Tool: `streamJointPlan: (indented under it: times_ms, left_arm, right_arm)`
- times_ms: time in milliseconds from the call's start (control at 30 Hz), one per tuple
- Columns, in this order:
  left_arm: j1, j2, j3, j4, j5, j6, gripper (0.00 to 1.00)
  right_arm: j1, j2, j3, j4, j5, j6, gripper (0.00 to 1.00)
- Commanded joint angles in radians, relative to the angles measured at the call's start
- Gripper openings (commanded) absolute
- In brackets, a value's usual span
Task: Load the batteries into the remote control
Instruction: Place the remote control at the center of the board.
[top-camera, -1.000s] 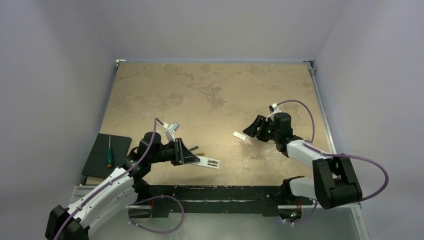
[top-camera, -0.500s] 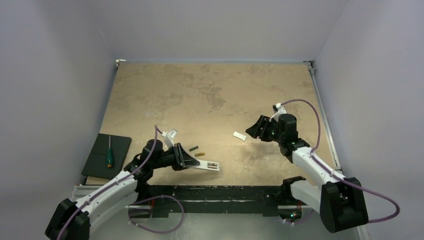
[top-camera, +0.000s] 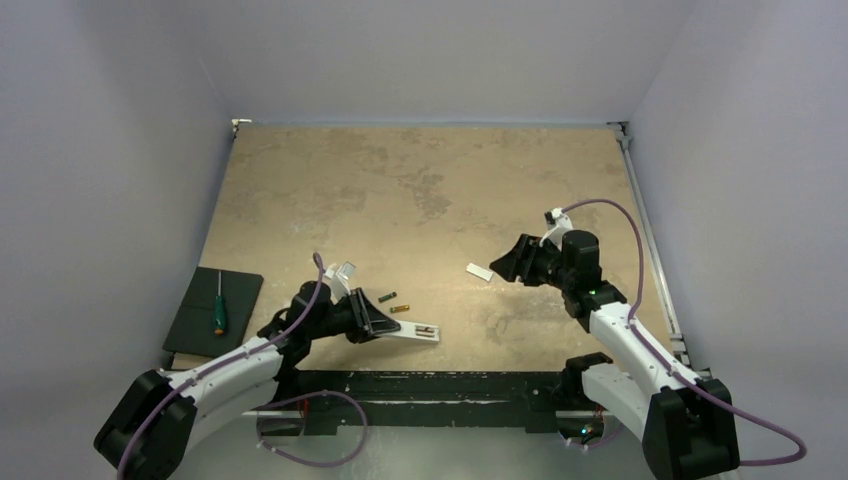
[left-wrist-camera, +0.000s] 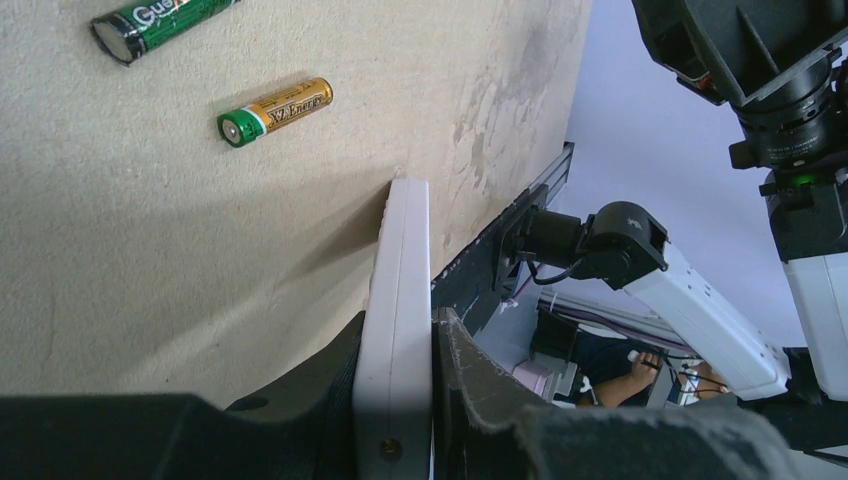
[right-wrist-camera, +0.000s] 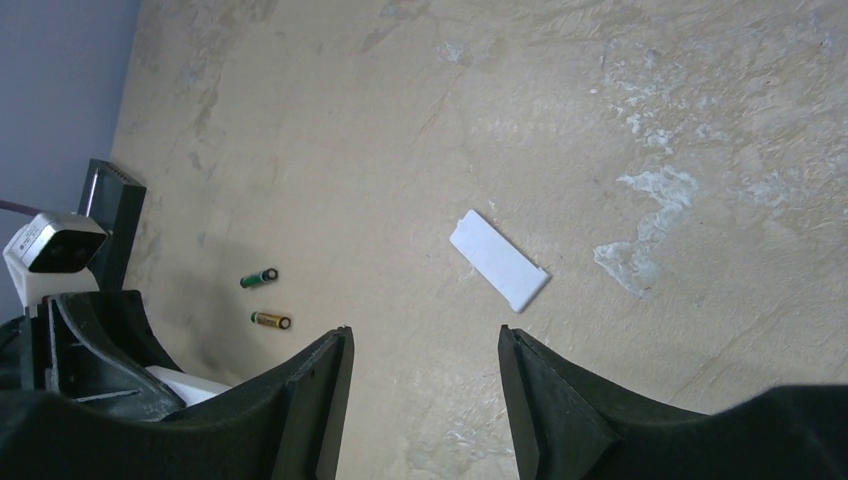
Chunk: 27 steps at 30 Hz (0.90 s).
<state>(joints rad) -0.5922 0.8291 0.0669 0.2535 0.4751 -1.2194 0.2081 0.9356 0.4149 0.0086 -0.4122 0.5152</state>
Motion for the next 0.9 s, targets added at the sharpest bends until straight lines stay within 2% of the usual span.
streamJointPlan:
  times_ms: [0, 100, 367, 533, 667, 867]
  left_arm:
    - [-0.008, 0.044, -0.004, 0.053, -0.029, 0.031, 0.1]
    - [-0.008, 0.064, -0.006, 0.041, -0.035, 0.047, 0.22]
    - [-0.009, 0.065, 0.029, -0.076, -0.057, 0.088, 0.46]
    - [-0.009, 0.059, 0.069, -0.166, -0.082, 0.127, 0.56]
    - [-0.009, 0.061, 0.113, -0.25, -0.118, 0.168, 0.57]
    - [-0.009, 0.076, 0.183, -0.402, -0.17, 0.216, 0.59]
  right_arm:
    - [-0.003, -0.011, 0.0, 0.011, -0.047, -0.023, 0.63]
    - [-0.003, -0.02, -0.005, 0.014, -0.059, -0.018, 0.63]
    - [-0.003, -0.027, 0.007, 0.001, -0.092, -0.031, 0.64]
    - [0.002, -0.027, 0.016, -0.004, -0.109, -0.032, 0.64]
    - [0.026, -0.023, 0.032, -0.007, -0.11, -0.033, 0.64]
    - [0.164, 0.01, 0.098, -0.052, -0.017, -0.052, 0.64]
